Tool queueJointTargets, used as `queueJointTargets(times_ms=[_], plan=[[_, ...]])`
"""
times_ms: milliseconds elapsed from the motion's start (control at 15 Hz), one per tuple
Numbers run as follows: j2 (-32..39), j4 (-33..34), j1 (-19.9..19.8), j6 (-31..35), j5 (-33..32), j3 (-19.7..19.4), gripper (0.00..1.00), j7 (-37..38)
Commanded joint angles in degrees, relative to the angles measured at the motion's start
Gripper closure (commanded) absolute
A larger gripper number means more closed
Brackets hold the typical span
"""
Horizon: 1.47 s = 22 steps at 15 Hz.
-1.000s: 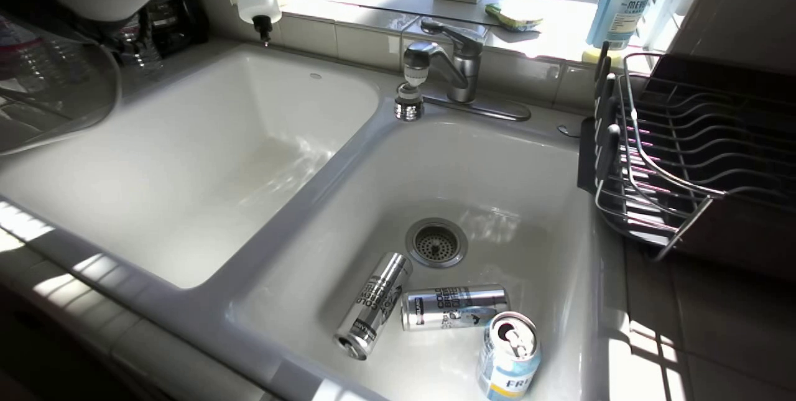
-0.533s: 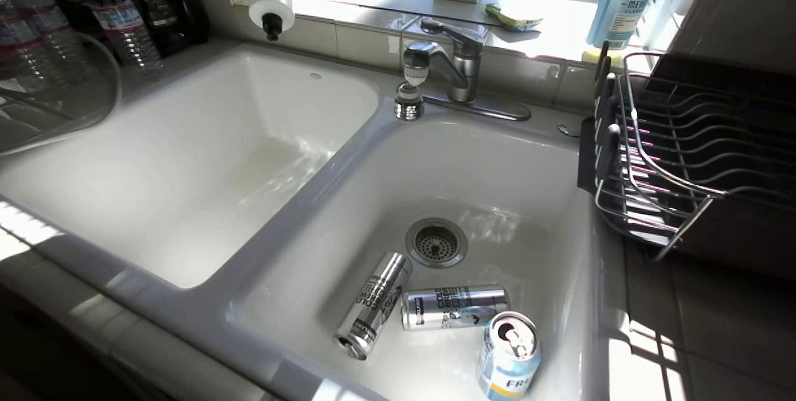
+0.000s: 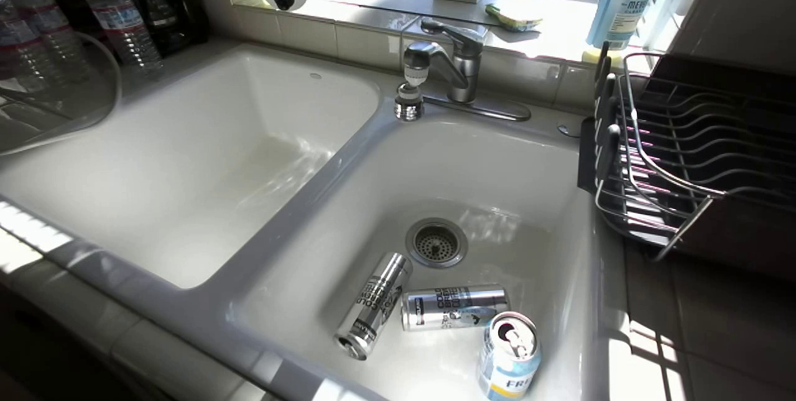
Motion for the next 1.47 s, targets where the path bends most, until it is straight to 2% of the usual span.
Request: queueJointTargets(times_ms=[0, 67, 133, 533, 600, 1067, 1400], plan=[[4.5, 5.8, 0.9, -6.2, 1.9, 0.3, 0.68, -8.5], [1.6, 2.3, 0.6, -3.4, 1.0, 0.0, 0.68, -5.0], [2.3, 3.0, 0.6, -3.7, 1.1, -0.1, 0.43, -5.5], [2.3, 3.1, 0.6, -3.7, 1.1, -0.1, 0.43, -5.4], [2.3, 3.1, 0.6, -3.7, 1.1, -0.1, 0.68, -5.4], [4.8, 7.5, 1.2, -6.9, 2.8, -0.3, 0.68, -18.8], [7.4, 12.5, 1.4, -15.7, 0.5, 0.0, 0.68, -27.1]])
